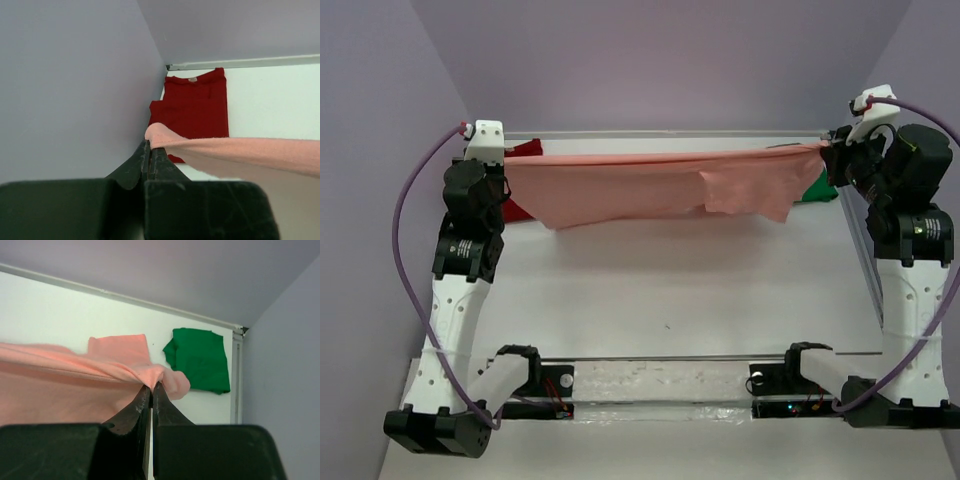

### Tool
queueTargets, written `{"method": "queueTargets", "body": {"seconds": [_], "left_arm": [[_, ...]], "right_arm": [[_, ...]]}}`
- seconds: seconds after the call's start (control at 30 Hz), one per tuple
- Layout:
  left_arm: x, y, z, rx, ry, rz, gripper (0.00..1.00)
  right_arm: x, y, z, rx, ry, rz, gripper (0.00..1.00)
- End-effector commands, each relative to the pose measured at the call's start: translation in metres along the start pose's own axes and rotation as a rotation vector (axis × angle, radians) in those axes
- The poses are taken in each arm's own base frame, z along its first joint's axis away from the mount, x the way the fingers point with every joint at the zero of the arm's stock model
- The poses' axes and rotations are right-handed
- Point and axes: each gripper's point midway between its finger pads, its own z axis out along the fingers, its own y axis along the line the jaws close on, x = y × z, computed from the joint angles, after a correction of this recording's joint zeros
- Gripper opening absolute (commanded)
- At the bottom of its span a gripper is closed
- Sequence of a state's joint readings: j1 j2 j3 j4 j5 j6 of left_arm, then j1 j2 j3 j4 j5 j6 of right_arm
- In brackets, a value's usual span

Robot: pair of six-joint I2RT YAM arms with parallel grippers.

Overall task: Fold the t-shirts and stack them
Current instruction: Flatten out the tshirt

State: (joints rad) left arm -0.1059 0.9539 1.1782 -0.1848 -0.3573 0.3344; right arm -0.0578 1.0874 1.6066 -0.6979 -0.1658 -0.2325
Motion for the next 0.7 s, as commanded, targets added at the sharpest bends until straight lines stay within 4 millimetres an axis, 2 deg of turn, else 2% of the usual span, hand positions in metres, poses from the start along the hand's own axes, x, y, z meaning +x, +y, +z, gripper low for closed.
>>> {"method": "queueTargets", "body": {"seconds": [0.0,0.07,0.1,0.27,0.3,0.4,0.43,0.47,0.5,0.53,0.57,0.6,0.63,0.67], "left_arm": [[-0.044,0.056,-0.026,-0.170,-0.139,-0.083,0.00],[-0.056,0.061,-0.023,-0.188,-0.151,-0.091,0.00],[-0.069,0.065,-0.025,-0.193,-0.174,-0.108,0.00],[-0.079,0.047,0.010,-0.137,-0.144,-0.113,0.00],[-0.075,0.040,0.026,-0.127,-0.121,-0.112,0.00],[-0.069,0.029,0.052,-0.118,-0.096,-0.088,0.00],[-0.067,0.024,0.061,-0.114,-0.090,-0.085,0.00],[-0.057,0.014,0.080,-0.101,-0.061,-0.074,0.00],[-0.061,0.012,0.089,-0.103,-0.061,-0.073,0.00],[-0.050,0.001,0.109,-0.092,-0.031,-0.068,0.00],[-0.046,-0.003,0.119,-0.086,-0.020,-0.064,0.00],[-0.057,-0.003,0.127,-0.088,-0.036,-0.073,0.00],[-0.059,-0.007,0.137,-0.085,-0.034,-0.072,0.00],[-0.060,-0.014,0.156,-0.080,-0.024,-0.070,0.00]], "right_arm": [[-0.033,-0.032,-0.031,0.167,-0.092,-0.044,0.00],[-0.035,-0.035,-0.025,0.175,-0.085,-0.047,0.00],[-0.041,-0.037,-0.025,0.180,-0.093,-0.045,0.00],[-0.037,-0.040,0.011,0.163,-0.071,-0.021,0.00],[-0.032,-0.040,0.027,0.150,-0.057,-0.010,0.00],[-0.022,-0.041,0.055,0.136,-0.037,0.001,0.00],[-0.008,-0.043,0.077,0.128,0.004,0.008,0.00],[-0.009,-0.045,0.087,0.128,0.002,0.008,0.00],[-0.004,-0.046,0.098,0.126,0.013,0.011,0.00],[0.002,-0.048,0.118,0.119,0.031,0.012,0.00],[0.004,-0.049,0.128,0.117,0.035,0.012,0.00],[0.005,-0.051,0.138,0.117,0.040,0.016,0.00],[0.005,-0.053,0.146,0.117,0.040,0.016,0.00],[0.005,-0.056,0.164,0.115,0.045,0.018,0.00]]}}
